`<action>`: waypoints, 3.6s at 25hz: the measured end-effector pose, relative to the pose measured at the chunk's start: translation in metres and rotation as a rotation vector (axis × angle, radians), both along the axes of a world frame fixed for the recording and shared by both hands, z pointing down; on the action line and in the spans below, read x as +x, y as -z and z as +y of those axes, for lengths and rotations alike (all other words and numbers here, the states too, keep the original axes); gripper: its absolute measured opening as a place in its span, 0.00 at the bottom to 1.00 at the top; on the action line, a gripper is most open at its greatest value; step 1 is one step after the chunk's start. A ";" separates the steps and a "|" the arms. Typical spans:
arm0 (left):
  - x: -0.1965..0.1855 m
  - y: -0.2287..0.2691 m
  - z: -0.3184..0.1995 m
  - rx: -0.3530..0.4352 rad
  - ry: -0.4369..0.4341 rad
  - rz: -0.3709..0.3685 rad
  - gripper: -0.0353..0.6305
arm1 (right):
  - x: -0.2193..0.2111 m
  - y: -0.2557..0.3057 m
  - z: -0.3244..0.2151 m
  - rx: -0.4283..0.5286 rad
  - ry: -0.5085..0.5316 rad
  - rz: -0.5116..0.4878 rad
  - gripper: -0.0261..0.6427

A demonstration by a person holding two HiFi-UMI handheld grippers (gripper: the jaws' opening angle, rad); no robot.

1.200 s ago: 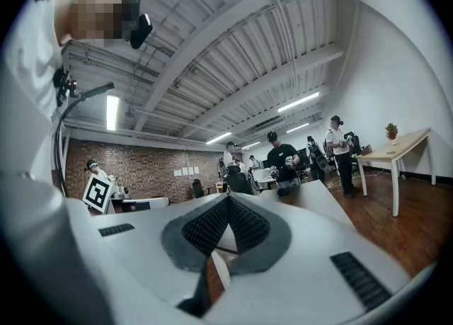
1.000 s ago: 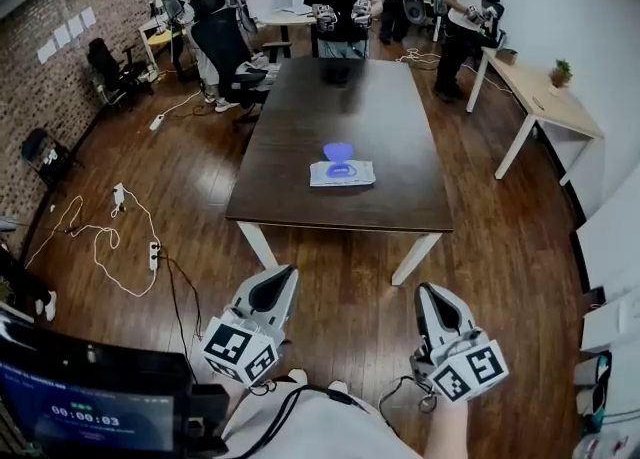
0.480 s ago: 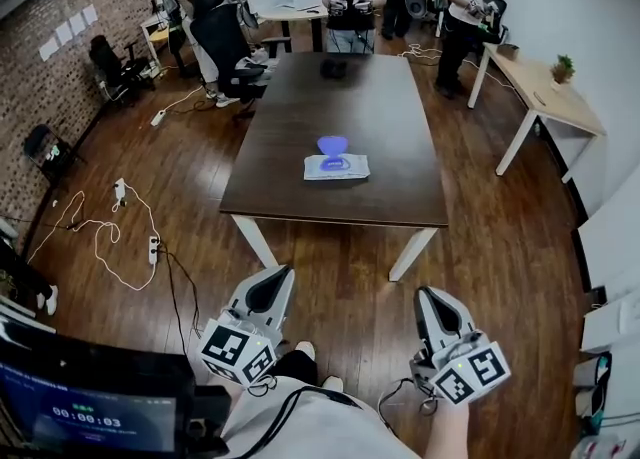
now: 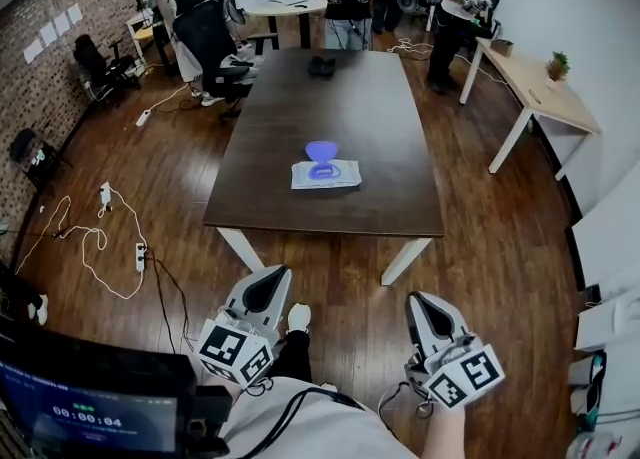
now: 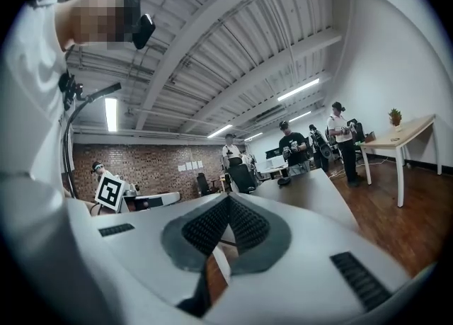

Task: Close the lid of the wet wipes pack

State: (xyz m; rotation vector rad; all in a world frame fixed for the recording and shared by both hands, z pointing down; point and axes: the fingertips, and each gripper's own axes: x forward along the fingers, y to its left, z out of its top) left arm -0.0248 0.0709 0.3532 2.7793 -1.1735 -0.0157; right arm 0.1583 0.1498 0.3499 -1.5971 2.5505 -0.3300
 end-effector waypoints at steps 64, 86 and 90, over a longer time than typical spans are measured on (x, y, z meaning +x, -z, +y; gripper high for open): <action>0.041 -0.279 -0.451 -0.541 0.201 -0.019 0.05 | -0.042 -0.274 -0.606 -0.403 0.551 0.217 0.35; 0.035 -0.267 -0.436 -0.488 0.174 -0.027 0.05 | -0.064 -0.243 -0.526 -0.361 0.593 0.283 0.35; 0.033 -0.265 -0.429 -0.482 0.160 -0.030 0.05 | -0.069 -0.246 -0.514 -0.375 0.586 0.275 0.35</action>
